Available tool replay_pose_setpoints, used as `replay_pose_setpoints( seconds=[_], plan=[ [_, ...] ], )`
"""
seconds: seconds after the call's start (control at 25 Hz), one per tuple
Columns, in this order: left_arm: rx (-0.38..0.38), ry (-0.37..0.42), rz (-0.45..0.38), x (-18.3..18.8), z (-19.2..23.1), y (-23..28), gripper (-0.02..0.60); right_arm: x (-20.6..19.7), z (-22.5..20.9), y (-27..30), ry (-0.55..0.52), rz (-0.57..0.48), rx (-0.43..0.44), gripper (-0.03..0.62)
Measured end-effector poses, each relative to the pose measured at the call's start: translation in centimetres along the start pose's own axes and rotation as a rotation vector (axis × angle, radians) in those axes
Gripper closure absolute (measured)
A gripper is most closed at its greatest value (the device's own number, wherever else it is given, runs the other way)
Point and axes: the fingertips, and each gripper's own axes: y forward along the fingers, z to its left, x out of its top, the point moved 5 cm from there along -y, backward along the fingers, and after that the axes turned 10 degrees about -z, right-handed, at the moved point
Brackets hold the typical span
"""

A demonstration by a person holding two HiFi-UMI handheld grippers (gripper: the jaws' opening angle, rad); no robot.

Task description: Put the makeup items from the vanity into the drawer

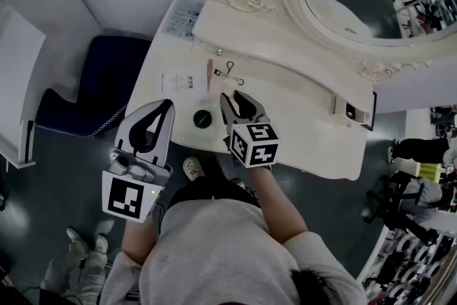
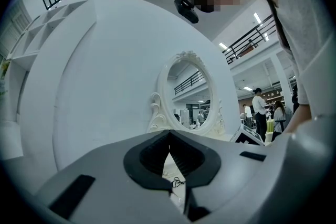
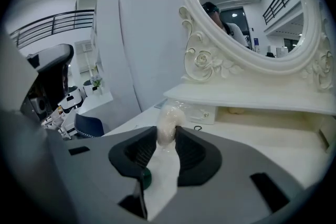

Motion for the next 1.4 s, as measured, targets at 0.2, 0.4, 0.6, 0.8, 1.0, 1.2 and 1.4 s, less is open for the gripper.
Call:
replay_pose_setpoints(
  seconds=[0.2, 0.4, 0.6, 0.8, 1.0, 1.2, 1.4],
  plan=[
    [-0.016, 0.006, -0.009, 0.3, -0.8, 0.4, 0.566, 1.7, 0.0, -1.8, 0.004, -0.078, 0.014, 0.476],
    [-0.028, 0.007, -0.013, 0.5, -1.7, 0.7, 0.566, 2.9, -0.1, -3.5, -0.021, -0.146, 0.022, 0.476],
    [-0.049, -0.002, -0.013, 0.6, -2.8, 1.1, 0.566, 4.1, -0.5, -5.6, -0.03, -0.234, 0.005, 0.476],
    [-0.082, -0.013, -0.024, 1.1, -4.0, 2.2, 0.566, 5.6, -0.9, -7.8, -0.033, -0.316, 0.006, 0.476],
    [-0.093, -0.039, -0.081, 2.3, -5.6, 4.3, 0.566, 6.9, -1.7, -10.2, -0.043, -0.384, 0.004, 0.476],
    [-0.11, -0.051, -0.126, 3.3, -7.9, 6.3, 0.567, 7.9, -3.2, -12.7, -0.075, -0.421, -0.002, 0.474],
    [-0.141, -0.051, -0.139, 3.9, -10.4, 8.0, 0.566, 8.7, -5.1, -15.0, -0.079, -0.459, -0.001, 0.474]
  ],
)
